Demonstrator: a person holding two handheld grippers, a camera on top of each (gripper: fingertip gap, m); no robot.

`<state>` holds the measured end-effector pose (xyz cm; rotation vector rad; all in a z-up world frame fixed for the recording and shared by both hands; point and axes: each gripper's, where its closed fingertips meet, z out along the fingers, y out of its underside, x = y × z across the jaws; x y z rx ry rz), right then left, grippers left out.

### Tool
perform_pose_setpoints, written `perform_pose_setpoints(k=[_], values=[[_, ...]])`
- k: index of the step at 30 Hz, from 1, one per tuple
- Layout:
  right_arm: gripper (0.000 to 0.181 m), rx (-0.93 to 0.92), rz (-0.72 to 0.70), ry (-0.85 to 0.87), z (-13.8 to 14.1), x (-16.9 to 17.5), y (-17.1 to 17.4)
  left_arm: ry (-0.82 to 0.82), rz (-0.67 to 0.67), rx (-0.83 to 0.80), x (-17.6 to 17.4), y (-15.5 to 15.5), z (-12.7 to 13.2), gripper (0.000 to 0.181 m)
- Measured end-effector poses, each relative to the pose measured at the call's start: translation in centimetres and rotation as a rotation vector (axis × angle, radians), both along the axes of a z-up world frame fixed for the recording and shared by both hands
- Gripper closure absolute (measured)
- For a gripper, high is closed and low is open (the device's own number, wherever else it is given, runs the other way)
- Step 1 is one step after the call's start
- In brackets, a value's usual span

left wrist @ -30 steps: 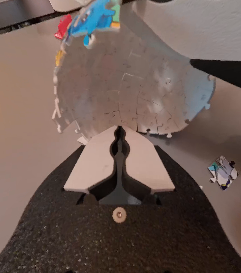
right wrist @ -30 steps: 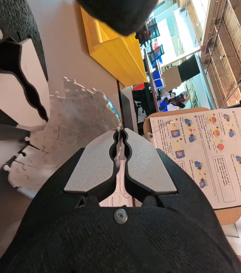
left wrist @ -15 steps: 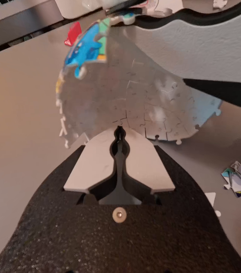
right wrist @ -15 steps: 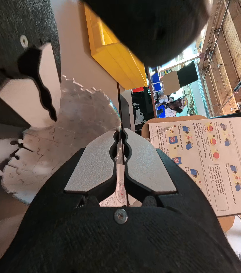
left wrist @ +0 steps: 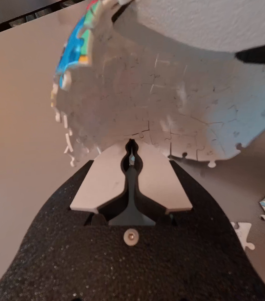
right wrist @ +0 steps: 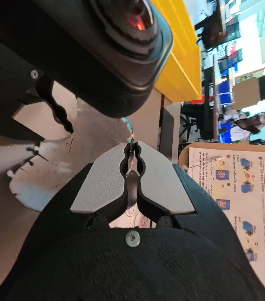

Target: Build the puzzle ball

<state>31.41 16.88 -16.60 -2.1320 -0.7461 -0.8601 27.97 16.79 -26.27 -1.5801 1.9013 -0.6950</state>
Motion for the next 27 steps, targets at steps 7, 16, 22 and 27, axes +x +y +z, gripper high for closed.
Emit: perform_pose_setpoints(k=[7,16,22,27], values=[[0.176,-0.124,-0.017,0.002,-0.5,1.0,1.2,0.015,0.047,-0.095,0.1,1.3,0.3,0.181],[0.178,-0.088,-0.083,0.045,-0.9,1.0,1.3,0.02,-0.027,-0.163,1.0,-1.2,-0.1,0.181],[0.178,0.018,-0.129,0.098,-0.5,1.1,0.2,0.017,-0.043,-0.142,1.0,-1.7,-0.6,0.181],[0.177,0.035,-0.141,0.101,-0.5,0.9,0.2,0.028,-0.045,-0.081,0.8,-1.7,-0.8,0.181]])
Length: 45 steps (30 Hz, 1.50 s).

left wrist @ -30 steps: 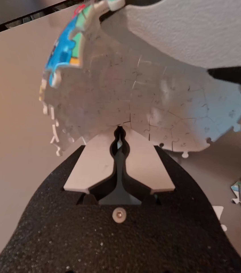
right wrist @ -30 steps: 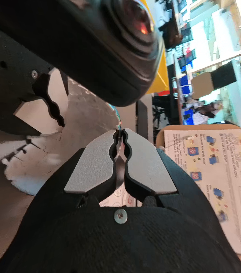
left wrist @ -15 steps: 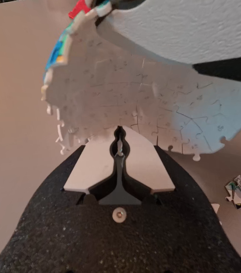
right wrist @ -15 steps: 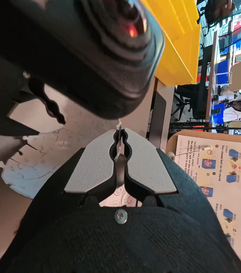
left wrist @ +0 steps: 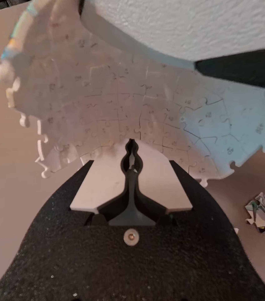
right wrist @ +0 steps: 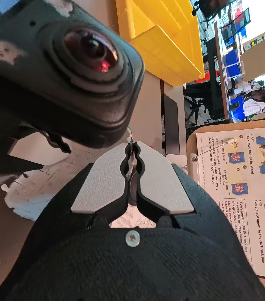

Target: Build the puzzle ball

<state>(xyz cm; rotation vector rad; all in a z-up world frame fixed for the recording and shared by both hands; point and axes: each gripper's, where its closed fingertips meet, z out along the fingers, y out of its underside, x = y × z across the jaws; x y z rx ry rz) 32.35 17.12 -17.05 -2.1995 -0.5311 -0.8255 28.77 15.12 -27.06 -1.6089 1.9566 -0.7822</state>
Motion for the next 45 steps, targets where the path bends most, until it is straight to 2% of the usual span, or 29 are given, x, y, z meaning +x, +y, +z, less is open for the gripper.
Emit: perform_pose_setpoints(k=[5,10,20,28,33,37,40,41,45], values=[[0.177,0.033,-0.018,0.002,0.2,-0.3,0.1,0.001,-0.03,0.085,-0.1,0.0,-0.2,0.181],[0.177,0.084,-0.067,0.037,0.2,-0.1,-0.2,-0.007,-0.015,0.102,0.0,0.2,-0.3,0.181],[0.179,0.107,-0.07,0.045,0.3,-0.4,0.2,0.005,-0.013,0.202,-0.1,0.2,-0.5,0.181],[0.177,0.122,-0.068,0.032,0.3,-0.7,0.4,-0.034,-0.027,0.168,-0.1,0.1,-0.3,0.181],[0.177,0.115,-0.066,0.022,0.2,-0.5,0.2,-0.152,0.014,0.118,-0.8,0.5,1.4,0.181],[0.177,0.109,-0.066,0.018,0.2,-0.5,0.2,-0.121,0.025,0.121,-2.2,1.2,1.3,0.181],[0.177,0.1,-0.064,0.012,0.1,-0.4,0.2,-0.144,-0.076,0.147,-2.9,0.6,1.4,0.18],[0.177,0.096,-0.062,0.013,0.0,-0.3,0.2,-0.168,-0.14,0.179,-3.1,0.3,1.6,0.169],[0.177,0.11,-0.05,0.069,-0.2,0.3,0.0,-0.281,-0.436,0.318,-4.1,-1.2,2.6,0.153]])
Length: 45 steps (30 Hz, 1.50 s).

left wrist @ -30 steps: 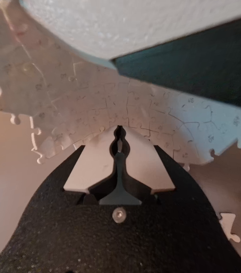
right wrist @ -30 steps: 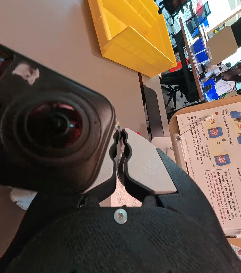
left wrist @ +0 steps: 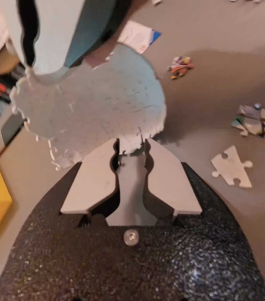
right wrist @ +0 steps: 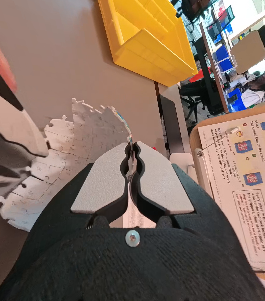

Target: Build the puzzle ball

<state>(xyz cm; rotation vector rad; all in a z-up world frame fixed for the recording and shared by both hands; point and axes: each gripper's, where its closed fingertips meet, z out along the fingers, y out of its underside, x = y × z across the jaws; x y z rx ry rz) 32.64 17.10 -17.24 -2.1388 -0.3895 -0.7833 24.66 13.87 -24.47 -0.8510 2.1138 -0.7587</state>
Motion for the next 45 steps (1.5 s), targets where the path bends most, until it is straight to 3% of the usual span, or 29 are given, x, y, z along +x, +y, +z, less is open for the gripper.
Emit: perform_pose_setpoints(k=[3,8,16,20,27,39,45], values=[[0.178,0.026,0.024,0.087,-0.5,0.5,-0.2,-0.06,-0.128,0.144,-0.1,0.1,0.5,0.147],[0.177,0.072,0.062,0.207,-1.1,1.2,-0.7,0.007,-0.307,0.317,-0.2,-0.4,-1.1,0.147],[0.177,0.113,0.05,0.282,-1.8,2.3,-1.4,-0.001,-0.391,0.475,0.9,-0.9,-2.3,0.166],[0.177,0.111,0.059,0.273,-1.7,2.1,-1.3,-0.011,-0.397,0.498,1.3,-1.0,-2.1,0.175],[0.177,0.094,0.065,0.249,-1.5,1.8,-1.1,-0.028,-0.407,0.546,1.4,-1.0,-2.2,0.176],[0.177,0.091,0.061,0.239,-1.5,1.7,-1.1,-0.086,-0.376,0.595,1.5,-1.0,-2.2,0.177],[0.177,0.097,0.059,0.246,-1.5,1.8,-1.1,-0.124,-0.353,0.641,1.7,-0.8,-2.2,0.169]])
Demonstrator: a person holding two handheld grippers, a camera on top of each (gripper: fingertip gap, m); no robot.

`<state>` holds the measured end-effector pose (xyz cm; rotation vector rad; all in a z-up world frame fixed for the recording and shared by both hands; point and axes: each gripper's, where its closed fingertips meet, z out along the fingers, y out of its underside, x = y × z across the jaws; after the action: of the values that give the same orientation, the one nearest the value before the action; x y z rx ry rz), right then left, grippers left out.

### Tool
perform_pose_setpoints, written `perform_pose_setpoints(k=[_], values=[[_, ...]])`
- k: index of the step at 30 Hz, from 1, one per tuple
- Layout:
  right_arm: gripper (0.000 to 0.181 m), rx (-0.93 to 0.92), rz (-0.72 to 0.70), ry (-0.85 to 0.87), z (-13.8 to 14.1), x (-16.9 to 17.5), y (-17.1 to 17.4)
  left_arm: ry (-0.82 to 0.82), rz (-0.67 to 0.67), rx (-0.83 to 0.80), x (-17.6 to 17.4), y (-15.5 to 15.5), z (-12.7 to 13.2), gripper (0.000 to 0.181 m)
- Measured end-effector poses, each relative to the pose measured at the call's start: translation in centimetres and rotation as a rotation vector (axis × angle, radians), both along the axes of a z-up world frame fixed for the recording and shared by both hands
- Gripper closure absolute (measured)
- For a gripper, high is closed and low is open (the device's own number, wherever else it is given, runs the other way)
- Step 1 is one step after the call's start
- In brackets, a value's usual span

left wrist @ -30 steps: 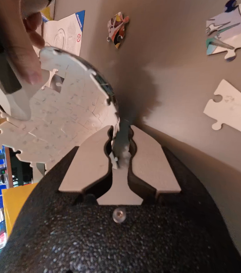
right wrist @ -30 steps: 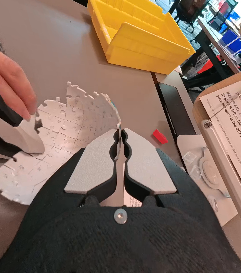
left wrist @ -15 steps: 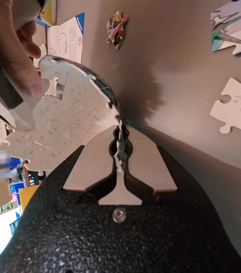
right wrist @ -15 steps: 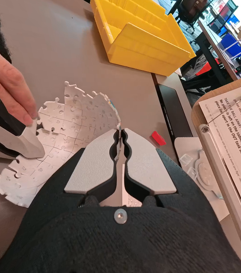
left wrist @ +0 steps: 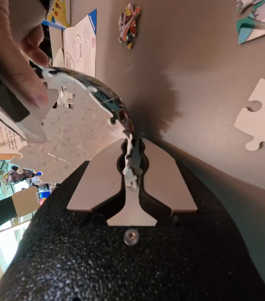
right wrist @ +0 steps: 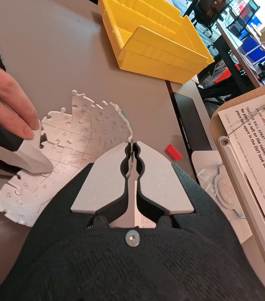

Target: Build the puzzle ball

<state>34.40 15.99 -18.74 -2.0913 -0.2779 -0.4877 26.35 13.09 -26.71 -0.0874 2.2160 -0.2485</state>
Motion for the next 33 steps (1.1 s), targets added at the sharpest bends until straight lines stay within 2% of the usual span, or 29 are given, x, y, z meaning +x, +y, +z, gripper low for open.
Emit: perform_pose_setpoints(k=[7,13,16,19,24,27,33], values=[[0.177,-0.007,0.011,-0.02,0.2,-0.2,0.1,-0.007,0.022,-0.04,-0.7,0.3,0.4,0.16],[0.177,-0.04,0.019,-0.101,0.5,-0.9,0.5,0.029,0.101,-0.155,-1.9,2.0,1.1,0.154],[0.178,-0.064,0.022,-0.16,0.7,-1.4,0.9,0.114,0.142,-0.297,-2.9,2.3,1.5,0.149],[0.177,-0.101,0.023,-0.247,0.9,-2.0,1.2,0.207,0.227,-0.544,-3.3,2.4,2.4,0.151],[0.177,-0.113,0.018,-0.396,1.4,-3.2,1.4,0.246,0.511,-0.84,-1.9,4.8,3.2,0.173],[0.177,-0.112,0.022,-0.426,1.6,-3.9,1.7,0.22,0.568,-0.847,-1.5,4.7,2.6,0.181],[0.177,-0.118,0.043,-0.395,1.5,-4.3,2.4,0.211,0.663,-0.706,-0.6,5.6,0.1,0.181]])
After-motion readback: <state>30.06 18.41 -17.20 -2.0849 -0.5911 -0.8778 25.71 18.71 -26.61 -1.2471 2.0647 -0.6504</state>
